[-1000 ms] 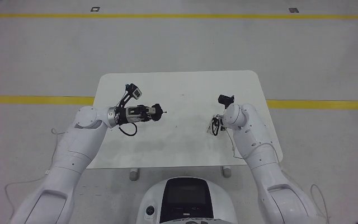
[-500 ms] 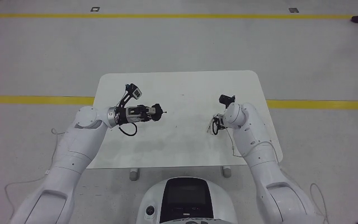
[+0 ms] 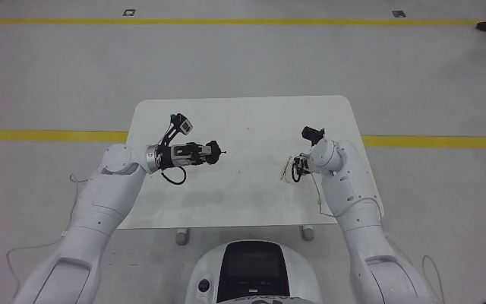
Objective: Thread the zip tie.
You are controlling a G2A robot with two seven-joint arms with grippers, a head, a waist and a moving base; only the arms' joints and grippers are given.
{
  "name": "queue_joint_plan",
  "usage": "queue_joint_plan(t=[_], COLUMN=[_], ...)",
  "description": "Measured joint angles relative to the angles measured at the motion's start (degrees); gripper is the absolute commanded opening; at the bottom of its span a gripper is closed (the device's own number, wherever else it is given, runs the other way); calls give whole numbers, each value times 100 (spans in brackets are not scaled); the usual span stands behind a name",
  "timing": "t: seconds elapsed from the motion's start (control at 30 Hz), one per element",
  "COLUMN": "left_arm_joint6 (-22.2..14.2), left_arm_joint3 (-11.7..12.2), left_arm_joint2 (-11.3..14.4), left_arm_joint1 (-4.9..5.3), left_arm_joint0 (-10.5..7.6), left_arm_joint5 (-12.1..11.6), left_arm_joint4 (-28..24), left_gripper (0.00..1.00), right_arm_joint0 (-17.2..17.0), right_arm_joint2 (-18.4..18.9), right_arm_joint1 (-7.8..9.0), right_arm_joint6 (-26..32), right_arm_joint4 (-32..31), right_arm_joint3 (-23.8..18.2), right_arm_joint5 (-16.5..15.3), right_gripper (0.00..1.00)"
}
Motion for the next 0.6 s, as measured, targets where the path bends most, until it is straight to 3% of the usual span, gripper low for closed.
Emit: queue_joint_plan(t=[0.17,0.27,0.33,0.6], left_arm_joint6=[0,0,0,0], left_arm_joint3=[0,0,0,0], left_arm_joint2=[0,0,0,0], left_arm_joint1=[0,0,0,0], left_arm_joint0=[0,0,0,0], left_arm_joint5=[0,0,0,0], left_arm_joint4=[0,0,0,0], left_gripper=[0,0,0,0], right_arm_joint0=[-287,-420,-431,-457], right_arm_joint2=[364,584,610,664], right_arm_joint1=[92,126,129,130], right_arm_joint6=[368,746,821,720], right_arm_joint4=[478,1166,1476,1360], right_arm_joint3=[-655,-981,-1006,-1063], right_arm_joint5=[-286,-624,-704,-666], right_gripper=[0,0,0,0])
